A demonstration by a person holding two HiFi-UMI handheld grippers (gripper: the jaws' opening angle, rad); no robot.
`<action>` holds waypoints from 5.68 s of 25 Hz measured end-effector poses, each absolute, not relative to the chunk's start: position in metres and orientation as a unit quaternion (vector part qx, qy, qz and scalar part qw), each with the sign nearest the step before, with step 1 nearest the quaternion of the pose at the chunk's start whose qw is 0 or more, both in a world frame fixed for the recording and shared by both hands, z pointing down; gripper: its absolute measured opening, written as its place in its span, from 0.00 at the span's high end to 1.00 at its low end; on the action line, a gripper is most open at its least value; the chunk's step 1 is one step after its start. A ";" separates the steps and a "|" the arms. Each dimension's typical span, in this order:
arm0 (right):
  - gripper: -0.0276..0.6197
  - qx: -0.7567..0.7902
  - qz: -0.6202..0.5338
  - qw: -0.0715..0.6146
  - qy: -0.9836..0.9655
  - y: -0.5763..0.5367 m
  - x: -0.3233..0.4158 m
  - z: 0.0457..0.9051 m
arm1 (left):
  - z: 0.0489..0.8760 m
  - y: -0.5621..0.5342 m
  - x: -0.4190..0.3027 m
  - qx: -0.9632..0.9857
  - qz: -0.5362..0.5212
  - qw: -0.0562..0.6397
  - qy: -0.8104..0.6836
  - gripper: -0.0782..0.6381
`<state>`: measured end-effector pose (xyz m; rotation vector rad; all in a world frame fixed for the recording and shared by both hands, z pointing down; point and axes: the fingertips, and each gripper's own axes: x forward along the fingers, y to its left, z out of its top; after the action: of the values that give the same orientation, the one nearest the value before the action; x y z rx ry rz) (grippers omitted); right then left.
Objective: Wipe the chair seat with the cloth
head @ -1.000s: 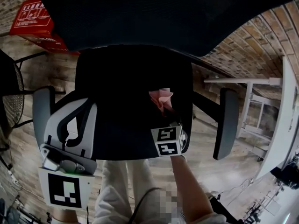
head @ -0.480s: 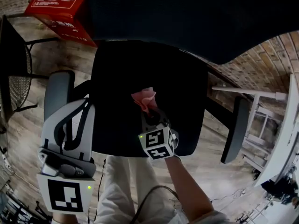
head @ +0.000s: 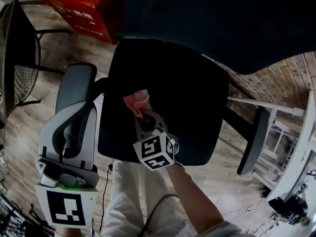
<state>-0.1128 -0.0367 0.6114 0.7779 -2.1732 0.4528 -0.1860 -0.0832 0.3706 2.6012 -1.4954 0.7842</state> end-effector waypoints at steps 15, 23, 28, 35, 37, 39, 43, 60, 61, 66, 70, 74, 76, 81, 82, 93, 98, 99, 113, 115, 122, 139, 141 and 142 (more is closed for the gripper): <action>0.86 0.236 0.168 0.366 -0.884 -0.008 -0.178 0.602 | 0.373 -0.082 -0.205 0.829 0.242 0.038 -0.503 0.87; 0.86 0.238 0.172 0.386 -0.875 0.011 -0.153 0.610 | 0.375 -0.081 -0.186 0.839 0.239 0.037 -0.487 0.87; 0.86 0.255 0.184 0.394 -0.863 0.022 -0.127 0.615 | 0.376 -0.078 -0.162 0.852 0.232 0.039 -0.468 0.87; 0.86 0.294 0.196 0.411 -0.840 0.033 -0.074 0.622 | 0.377 -0.079 -0.117 0.872 0.227 0.035 -0.433 0.87; 0.86 0.309 0.200 0.417 -0.831 0.036 -0.053 0.624 | 0.376 -0.077 -0.105 0.876 0.227 0.032 -0.423 0.87; 0.86 0.324 0.203 0.423 -0.822 0.038 -0.032 0.626 | 0.374 -0.076 -0.097 0.879 0.226 0.034 -0.418 0.87; 0.86 0.361 0.212 0.430 -0.800 0.042 0.012 0.628 | 0.373 -0.072 -0.080 0.884 0.221 0.042 -0.410 0.87; 0.86 0.494 0.233 0.468 -0.695 0.078 0.176 0.614 | 0.364 -0.063 -0.019 0.907 0.230 0.021 -0.353 0.87; 0.86 0.498 0.232 0.470 -0.691 0.079 0.181 0.612 | 0.362 -0.063 -0.017 0.907 0.230 0.020 -0.353 0.87; 0.86 0.518 0.244 0.462 -0.678 0.083 0.196 0.607 | 0.358 -0.065 -0.018 0.907 0.228 0.017 -0.355 0.87; 0.86 0.519 0.262 0.450 -0.677 0.085 0.185 0.610 | 0.358 -0.066 -0.028 0.904 0.229 0.016 -0.361 0.87; 0.86 0.510 0.275 0.443 -0.684 0.088 0.162 0.616 | 0.361 -0.064 -0.042 0.899 0.233 0.019 -0.370 0.87; 0.86 0.503 0.280 0.439 -0.689 0.088 0.145 0.619 | 0.363 -0.064 -0.052 0.896 0.233 0.023 -0.378 0.87; 0.86 0.472 0.289 0.430 -0.713 0.093 0.096 0.624 | 0.367 -0.060 -0.075 0.888 0.235 0.026 -0.394 0.87; 0.86 0.464 0.288 0.429 -0.719 0.094 0.084 0.625 | 0.368 -0.060 -0.080 0.886 0.234 0.027 -0.398 0.87; 0.86 0.345 0.258 0.413 -0.802 0.098 -0.054 0.623 | 0.368 -0.060 -0.133 0.869 0.232 0.031 -0.437 0.87; 0.86 0.316 0.254 0.401 -0.821 0.094 -0.100 0.615 | 0.363 -0.062 -0.154 0.860 0.233 0.031 -0.453 0.87; 0.86 0.309 0.252 0.397 -0.827 0.093 -0.110 0.613 | 0.361 -0.062 -0.158 0.859 0.233 0.030 -0.455 0.87; 0.86 0.198 0.198 0.405 -0.870 0.113 -0.179 0.607 | 0.357 -0.063 -0.184 0.849 0.234 0.031 -0.472 0.87; 0.86 0.190 0.199 0.408 -0.870 0.119 -0.177 0.608 | 0.358 -0.062 -0.179 0.851 0.235 0.031 -0.468 0.87; 0.86 0.184 0.219 0.427 -0.857 0.147 -0.145 0.618 | 0.360 -0.062 -0.153 0.864 0.233 0.023 -0.445 0.87; 0.86 0.329 0.271 0.473 -0.771 0.174 0.038 0.637 | 0.358 -0.049 -0.071 0.892 0.231 0.007 -0.389 0.87; 0.86 0.355 0.272 0.478 -0.756 0.175 0.065 0.636 | 0.357 -0.048 -0.065 0.893 0.234 0.005 -0.384 0.87; 0.86 0.367 0.274 0.480 -0.748 0.177 0.079 0.635 | 0.357 -0.047 -0.063 0.894 0.235 0.004 -0.383 0.87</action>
<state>0.0788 0.1765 0.6355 0.8967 -1.8259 0.6674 -0.0626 -0.0472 0.3573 2.7994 -1.1986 0.7357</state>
